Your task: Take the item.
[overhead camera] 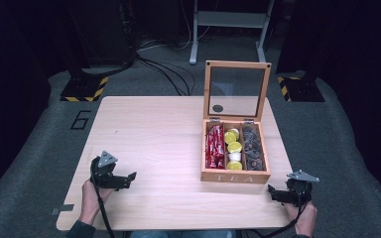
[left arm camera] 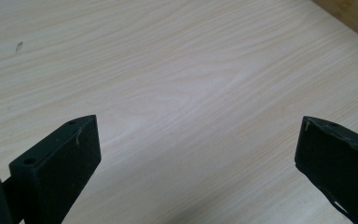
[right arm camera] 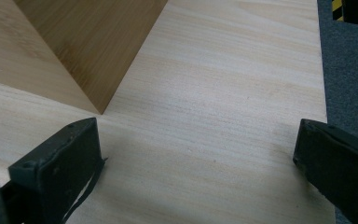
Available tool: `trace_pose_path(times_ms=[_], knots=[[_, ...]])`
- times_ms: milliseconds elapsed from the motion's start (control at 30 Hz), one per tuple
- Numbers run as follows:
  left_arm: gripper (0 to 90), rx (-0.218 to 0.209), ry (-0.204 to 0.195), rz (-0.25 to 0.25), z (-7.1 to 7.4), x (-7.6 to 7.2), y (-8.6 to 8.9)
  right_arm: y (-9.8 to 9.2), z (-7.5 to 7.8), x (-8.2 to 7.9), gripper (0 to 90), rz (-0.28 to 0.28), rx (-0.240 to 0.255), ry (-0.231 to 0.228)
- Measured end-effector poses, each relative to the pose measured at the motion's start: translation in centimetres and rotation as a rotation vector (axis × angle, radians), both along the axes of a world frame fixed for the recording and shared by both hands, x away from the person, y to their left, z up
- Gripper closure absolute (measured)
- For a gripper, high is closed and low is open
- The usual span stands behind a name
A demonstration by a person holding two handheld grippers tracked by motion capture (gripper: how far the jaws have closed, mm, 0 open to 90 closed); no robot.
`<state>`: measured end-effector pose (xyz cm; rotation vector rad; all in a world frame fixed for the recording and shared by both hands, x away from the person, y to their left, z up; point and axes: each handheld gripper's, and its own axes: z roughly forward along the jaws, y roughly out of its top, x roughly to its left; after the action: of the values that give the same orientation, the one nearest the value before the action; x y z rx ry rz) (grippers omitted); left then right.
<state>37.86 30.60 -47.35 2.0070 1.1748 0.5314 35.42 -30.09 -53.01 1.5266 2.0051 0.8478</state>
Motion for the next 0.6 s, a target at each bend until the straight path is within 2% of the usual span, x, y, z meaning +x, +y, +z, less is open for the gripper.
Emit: trace_pose_path(times_ms=[600], knots=[[0.2,-0.017,-0.014,-0.068,2.0,1.7,-3.7,0.0,0.0,0.0,0.3,-0.001,0.002,0.0]])
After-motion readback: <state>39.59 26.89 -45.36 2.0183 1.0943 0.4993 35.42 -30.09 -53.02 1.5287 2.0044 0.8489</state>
